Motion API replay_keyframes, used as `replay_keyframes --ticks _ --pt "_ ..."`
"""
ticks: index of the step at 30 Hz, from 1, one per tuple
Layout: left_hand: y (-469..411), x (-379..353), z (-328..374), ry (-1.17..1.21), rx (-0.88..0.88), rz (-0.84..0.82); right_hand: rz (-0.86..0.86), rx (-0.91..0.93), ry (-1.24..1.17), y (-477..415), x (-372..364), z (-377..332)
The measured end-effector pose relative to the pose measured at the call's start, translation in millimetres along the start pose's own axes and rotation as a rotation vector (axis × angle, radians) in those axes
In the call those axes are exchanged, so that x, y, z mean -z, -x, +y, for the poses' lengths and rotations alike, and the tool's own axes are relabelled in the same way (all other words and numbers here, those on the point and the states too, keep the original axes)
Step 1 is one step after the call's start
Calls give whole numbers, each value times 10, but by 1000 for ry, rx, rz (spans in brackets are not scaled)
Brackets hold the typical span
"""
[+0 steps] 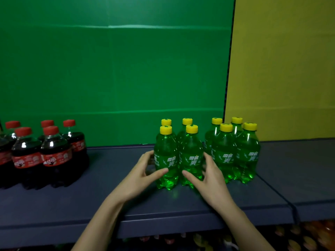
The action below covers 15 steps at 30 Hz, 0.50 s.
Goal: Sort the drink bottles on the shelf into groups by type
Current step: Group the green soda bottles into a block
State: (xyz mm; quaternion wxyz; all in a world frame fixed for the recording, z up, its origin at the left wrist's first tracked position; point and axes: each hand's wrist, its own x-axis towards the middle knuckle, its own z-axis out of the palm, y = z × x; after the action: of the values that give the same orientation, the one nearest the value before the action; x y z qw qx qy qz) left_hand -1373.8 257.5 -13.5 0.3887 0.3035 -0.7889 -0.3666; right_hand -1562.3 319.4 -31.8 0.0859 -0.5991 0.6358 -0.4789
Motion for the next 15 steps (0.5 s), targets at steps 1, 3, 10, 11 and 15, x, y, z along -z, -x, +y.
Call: replay_keyframes --ticks 1,3,10,11,15 --pt "9 -37 -1 -29 -17 50 9 0 5 25 -8 16" --pt "-6 -103 -11 -101 -58 147 33 4 23 56 -19 41" --pt "-80 -165 -3 -96 -84 208 71 6 121 43 -32 61" --pt "-81 -171 1 -96 -83 210 81 5 137 38 -31 62" --pt "-69 -183 0 -140 -69 227 71 17 181 69 22 71"
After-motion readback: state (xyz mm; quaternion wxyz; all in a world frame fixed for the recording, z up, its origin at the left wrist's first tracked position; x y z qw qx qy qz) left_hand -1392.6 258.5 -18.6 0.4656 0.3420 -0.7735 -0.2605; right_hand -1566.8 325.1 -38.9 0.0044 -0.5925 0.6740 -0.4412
